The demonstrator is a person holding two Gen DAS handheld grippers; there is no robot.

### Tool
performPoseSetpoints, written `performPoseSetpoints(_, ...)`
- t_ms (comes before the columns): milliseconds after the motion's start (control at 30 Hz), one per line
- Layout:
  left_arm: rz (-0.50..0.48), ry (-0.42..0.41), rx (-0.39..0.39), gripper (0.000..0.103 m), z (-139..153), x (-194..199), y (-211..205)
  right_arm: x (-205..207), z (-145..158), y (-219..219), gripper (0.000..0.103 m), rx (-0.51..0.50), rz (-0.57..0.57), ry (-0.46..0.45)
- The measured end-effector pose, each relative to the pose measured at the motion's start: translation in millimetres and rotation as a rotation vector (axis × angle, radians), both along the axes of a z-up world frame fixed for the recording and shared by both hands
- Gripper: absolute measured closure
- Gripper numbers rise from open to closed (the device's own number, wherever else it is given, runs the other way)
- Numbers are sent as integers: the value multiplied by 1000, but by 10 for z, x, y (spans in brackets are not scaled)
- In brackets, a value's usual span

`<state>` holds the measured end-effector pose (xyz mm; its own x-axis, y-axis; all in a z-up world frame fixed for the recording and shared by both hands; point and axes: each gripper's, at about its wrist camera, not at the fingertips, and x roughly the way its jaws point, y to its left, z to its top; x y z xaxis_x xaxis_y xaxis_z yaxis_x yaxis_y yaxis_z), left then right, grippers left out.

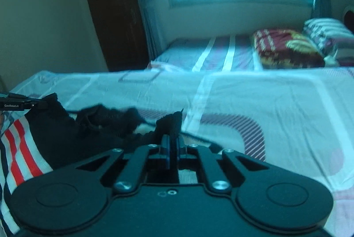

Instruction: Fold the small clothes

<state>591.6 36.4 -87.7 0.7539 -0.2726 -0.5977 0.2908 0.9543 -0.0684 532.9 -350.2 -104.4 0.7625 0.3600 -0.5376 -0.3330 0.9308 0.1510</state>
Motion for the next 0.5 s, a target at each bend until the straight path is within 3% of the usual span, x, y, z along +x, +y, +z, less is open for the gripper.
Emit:
performPoseSetpoints(133,42,-3,2,97,20,85,89,53,85,-33,97,-20,-36,-40)
performPoseSetpoints(267,85,87,54,97,-320,198,104,288,-159,-90,97,-45,-95,68)
performPoseSetpoints(400,83,39,90,95,-388,100,51,292,-239,-66,96,-55,-103,70)
performPoseSetpoints(433,90,26,96,82,-357,62,55,262,-204,-65,90,-55,-107,60)
performPoseSetpoints(467,122,5,114,60,-292,-8,65,200,-131,-59,79,-70,-131,28)
performPoseSetpoints(500,164,-32,135,47,-201,-75,66,73,-26,-21,79,-105,-138,-38)
